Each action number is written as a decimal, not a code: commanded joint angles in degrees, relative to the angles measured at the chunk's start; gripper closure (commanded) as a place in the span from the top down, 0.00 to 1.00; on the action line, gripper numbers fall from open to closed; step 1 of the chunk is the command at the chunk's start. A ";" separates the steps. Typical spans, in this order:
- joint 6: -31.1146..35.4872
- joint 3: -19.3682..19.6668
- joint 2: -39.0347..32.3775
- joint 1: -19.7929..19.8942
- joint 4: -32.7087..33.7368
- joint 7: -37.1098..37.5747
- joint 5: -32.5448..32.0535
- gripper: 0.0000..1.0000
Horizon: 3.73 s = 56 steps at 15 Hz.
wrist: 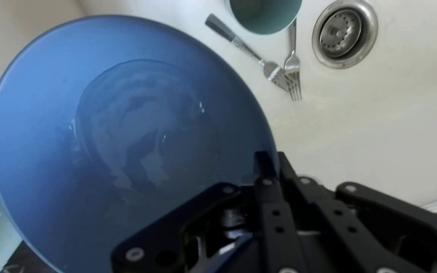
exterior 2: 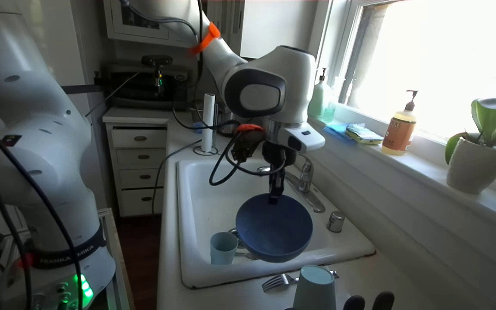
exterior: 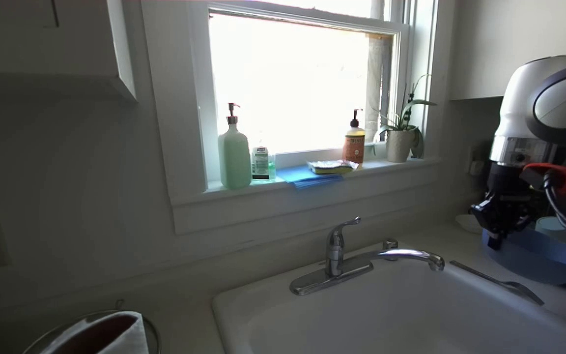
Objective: Pour the contents of the blue bowl into the grey cup in the sink
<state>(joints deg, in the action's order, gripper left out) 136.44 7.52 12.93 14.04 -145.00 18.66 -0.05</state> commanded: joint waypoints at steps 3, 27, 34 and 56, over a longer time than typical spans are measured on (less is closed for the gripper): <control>-2.49 4.44 -6.96 2.52 10.37 -4.09 -0.81 0.01; -3.32 4.55 -28.55 1.57 32.99 -17.29 6.38 0.01; -6.05 3.51 -38.36 4.13 42.22 -24.99 7.72 0.01; -12.84 2.25 -38.11 6.60 45.21 -25.47 9.17 0.81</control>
<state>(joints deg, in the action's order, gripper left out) 124.75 10.69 -31.70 20.21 -94.51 -6.53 7.25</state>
